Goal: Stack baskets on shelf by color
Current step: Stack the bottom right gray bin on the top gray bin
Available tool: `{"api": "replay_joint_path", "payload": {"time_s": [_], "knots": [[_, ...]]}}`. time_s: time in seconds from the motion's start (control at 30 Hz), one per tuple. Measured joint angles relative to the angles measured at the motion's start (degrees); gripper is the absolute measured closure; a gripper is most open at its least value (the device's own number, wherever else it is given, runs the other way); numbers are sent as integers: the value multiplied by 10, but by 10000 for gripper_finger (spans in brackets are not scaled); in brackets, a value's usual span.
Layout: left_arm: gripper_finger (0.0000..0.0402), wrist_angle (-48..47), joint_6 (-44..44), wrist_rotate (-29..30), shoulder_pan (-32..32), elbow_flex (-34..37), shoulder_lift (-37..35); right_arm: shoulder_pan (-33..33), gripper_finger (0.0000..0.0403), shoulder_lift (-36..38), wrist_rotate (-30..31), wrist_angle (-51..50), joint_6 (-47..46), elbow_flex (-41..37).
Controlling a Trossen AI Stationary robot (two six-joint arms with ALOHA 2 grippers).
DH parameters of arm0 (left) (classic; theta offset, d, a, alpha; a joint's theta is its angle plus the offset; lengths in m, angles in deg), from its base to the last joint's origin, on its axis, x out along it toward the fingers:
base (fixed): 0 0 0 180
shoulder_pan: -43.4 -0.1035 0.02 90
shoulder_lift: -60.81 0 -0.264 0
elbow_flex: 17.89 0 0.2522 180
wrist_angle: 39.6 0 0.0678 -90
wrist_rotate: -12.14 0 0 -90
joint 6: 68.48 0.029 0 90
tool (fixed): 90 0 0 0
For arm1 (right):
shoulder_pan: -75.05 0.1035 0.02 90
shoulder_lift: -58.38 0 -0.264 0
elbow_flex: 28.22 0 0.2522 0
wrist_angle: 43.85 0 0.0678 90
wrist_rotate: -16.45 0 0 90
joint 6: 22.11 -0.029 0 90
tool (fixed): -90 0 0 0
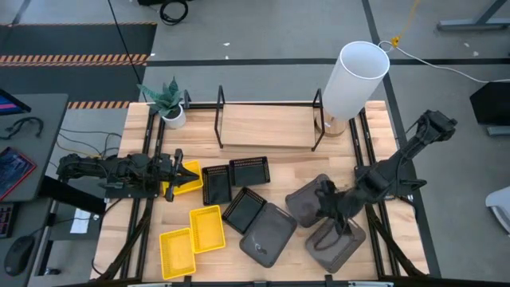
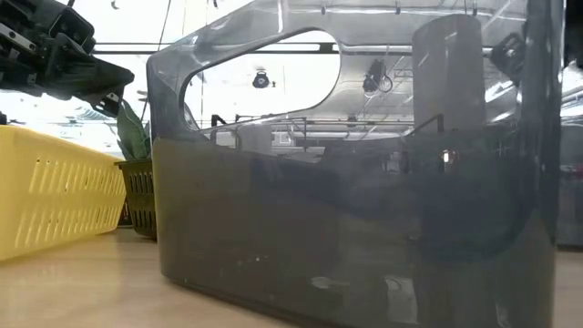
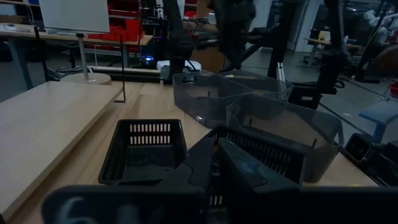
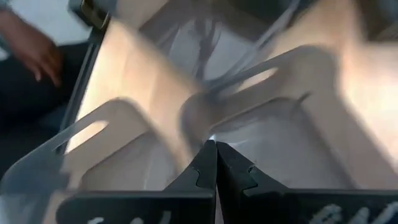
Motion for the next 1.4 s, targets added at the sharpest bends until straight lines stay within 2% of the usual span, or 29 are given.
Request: {"api": "replay_joint_path", "payload": {"time_s": [0.13,0.3,0.43,0.57,0.8,1.1,1.27,1.4], "knots": [[368,0,0,0,0,0,0,43,400,-56,-35,-46,-15,56],[375,0,0,0,0,0,0,104,400,-113,-44,-95,-3,118],[375,0,0,0,0,0,0,143,400,-144,-78,-101,27,145],[369,0,0,0,0,0,0,163,391,-171,-103,-107,5,163],[369,0,0,0,0,0,0,180,344,-241,-144,-191,-32,225],[375,0,0,0,0,0,0,203,284,-351,-116,-317,-25,348],[368,0,0,0,0,0,0,209,260,-386,-117,-334,-27,366],[366,0,0,0,0,0,0,211,258,-412,-136,-334,-28,366]]}}
